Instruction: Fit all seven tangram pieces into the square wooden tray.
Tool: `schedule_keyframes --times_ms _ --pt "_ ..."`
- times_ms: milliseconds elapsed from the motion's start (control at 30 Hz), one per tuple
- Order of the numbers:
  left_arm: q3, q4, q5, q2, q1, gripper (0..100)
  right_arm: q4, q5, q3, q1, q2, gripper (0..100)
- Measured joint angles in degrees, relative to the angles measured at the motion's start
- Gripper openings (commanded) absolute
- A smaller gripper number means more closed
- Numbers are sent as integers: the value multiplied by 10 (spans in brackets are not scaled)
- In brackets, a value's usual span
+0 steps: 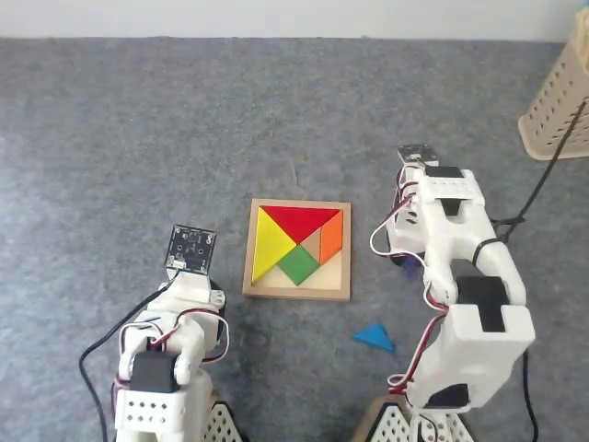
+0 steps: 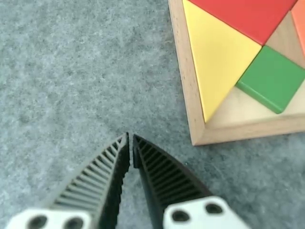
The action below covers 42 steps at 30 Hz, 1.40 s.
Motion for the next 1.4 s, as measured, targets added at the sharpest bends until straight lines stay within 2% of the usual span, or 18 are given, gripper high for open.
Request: schedule_keyframes --times_ms 300,433,600,767,1000,1100,1233,1400 --pt "0 0 0 0 0 12 40 0 19 8 -123 9" --pt "0 0 0 0 0 12 67 0 19 8 -180 83" --pt "0 0 0 0 0 12 93 0 9 8 -192 110" --pt "0 0 0 0 0 12 155 52 -13 9 -171 113" --pt "0 0 0 0 0 12 81 47 -25 -11 -140 113" --pt "0 0 0 0 0 12 80 95 -74 -43 -113 134" --pt "0 0 0 0 0 12 117 181 -161 -85 -53 230" --pt "0 0 0 0 0 12 124 304 -196 -86 11 256"
